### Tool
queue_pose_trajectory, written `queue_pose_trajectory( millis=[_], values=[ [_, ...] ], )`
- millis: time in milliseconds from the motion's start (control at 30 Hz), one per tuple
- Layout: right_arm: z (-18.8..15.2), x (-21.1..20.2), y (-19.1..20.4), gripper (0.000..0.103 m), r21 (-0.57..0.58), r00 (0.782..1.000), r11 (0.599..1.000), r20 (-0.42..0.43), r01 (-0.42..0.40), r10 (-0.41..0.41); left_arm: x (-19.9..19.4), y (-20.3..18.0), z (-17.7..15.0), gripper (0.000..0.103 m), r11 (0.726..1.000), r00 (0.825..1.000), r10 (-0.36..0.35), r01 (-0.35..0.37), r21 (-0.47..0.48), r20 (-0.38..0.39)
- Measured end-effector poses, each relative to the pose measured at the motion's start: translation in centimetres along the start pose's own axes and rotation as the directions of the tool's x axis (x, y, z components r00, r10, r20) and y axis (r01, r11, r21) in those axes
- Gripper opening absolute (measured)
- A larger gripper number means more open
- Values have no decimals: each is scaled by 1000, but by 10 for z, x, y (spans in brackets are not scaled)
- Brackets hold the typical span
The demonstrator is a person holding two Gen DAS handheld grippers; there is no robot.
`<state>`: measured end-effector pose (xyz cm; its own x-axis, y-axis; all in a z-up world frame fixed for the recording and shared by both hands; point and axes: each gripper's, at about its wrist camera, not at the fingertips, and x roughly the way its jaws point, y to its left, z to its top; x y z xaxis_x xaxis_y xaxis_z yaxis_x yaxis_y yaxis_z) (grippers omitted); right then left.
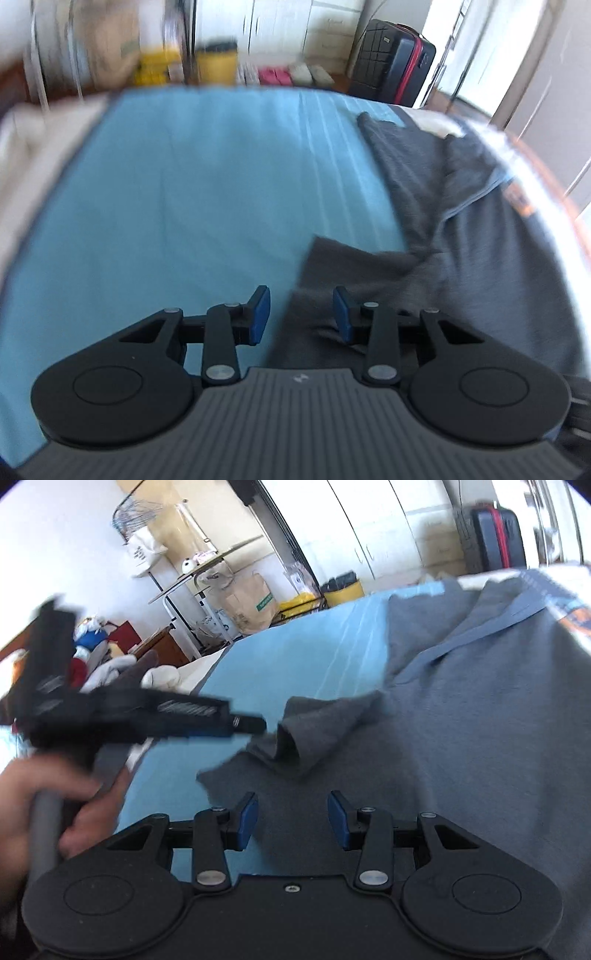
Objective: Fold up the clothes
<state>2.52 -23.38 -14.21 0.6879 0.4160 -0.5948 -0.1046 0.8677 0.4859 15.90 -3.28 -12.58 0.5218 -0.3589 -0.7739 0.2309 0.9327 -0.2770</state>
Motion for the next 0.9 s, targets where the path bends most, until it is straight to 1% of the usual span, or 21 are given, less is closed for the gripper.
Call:
queue_pose_trajectory(
  millis=[67, 133, 167, 233, 267, 367, 433, 500, 567, 600, 633, 700, 733, 767, 800, 833, 867, 900],
  values=[
    [15, 23, -3, 47, 15, 996, 999, -84, -28, 29, -5, 12, -3, 36, 998, 1000, -11, 11, -57, -4],
    [28, 43, 0, 47, -36, 986, 998, -159, -53, 47, -8, 23, -5, 37, 996, 1000, 3, -3, -94, 3],
    [35, 49, 3, 47, -71, 984, 996, -171, -53, 40, -9, 29, -6, 37, 993, 1000, 3, -2, -119, 1],
    [49, 55, 9, 47, -140, 988, 990, -153, -26, 4, -8, 43, -6, 37, 984, 1000, -13, 11, -180, -13],
    [54, 57, 12, 47, -171, 992, 985, -126, -7, -14, -5, 48, -5, 37, 978, 999, -22, 15, -209, -31],
    [64, 54, 19, 48, -224, 999, 974, -45, 7, -17, 3, 52, -5, 37, 971, 997, -18, 1, -239, -69],
    [66, 44, 21, 48, -230, 1000, 973, -9, -11, 10, 4, 51, -6, 37, 969, 996, -49, 30, -245, -75],
    [60, 29, 19, 48, -208, 1000, 978, 13, -3, 6, 2, 48, -7, 40, 967, 993, -100, 82, -241, -65],
    [46, 14, 20, 49, -191, 1000, 981, 15, 15, -13, 3, 41, -6, 42, 973, 990, -125, 110, -203, -64],
    [38, 9, 21, 52, -196, 1000, 981, 0, 17, -17, 5, 35, -5, 43, 979, 990, -122, 107, -174, -76],
    [29, 7, 22, 53, -227, 999, 973, -29, 36, -44, 7, 30, -6, 44, 985, 990, -108, 94, -143, -94],
    [9, 5, 27, 53, -311, 989, 946, -90, 86, -120, 11, 21, -9, 44, 996, 989, -50, 39, -78, -141],
    [-1, 4, 29, 53, -354, 980, 929, -118, 109, -160, 11, 17, -10, 44, 998, 988, -26, 18, -54, -149],
    [-8, 3, 34, 53, -400, 974, 908, -126, 123, -188, 10, 14, -11, 44, 999, 989, -7, 2, -33, -151],
    [-13, 4, 38, 53, -429, 971, 897, -145, 109, -188, 9, 13, -12, 44, 1000, 989, 0, -3, -19, -150],
    [-16, 5, 41, 54, -449, 968, 890, -174, 84, -179, 8, 12, -12, 44, 1000, 988, 29, -30, -3, -149],
    [-17, 8, 43, 56, -448, 965, 892, -201, 60, -166, 8, 11, -12, 44, 998, 987, 69, -67, 15, -148],
    [-15, 8, 44, 56, -435, 966, 899, -210, 48, -153, 9, 10, -12, 44, 991, 982, 129, -123, 47, -140]
  ],
)
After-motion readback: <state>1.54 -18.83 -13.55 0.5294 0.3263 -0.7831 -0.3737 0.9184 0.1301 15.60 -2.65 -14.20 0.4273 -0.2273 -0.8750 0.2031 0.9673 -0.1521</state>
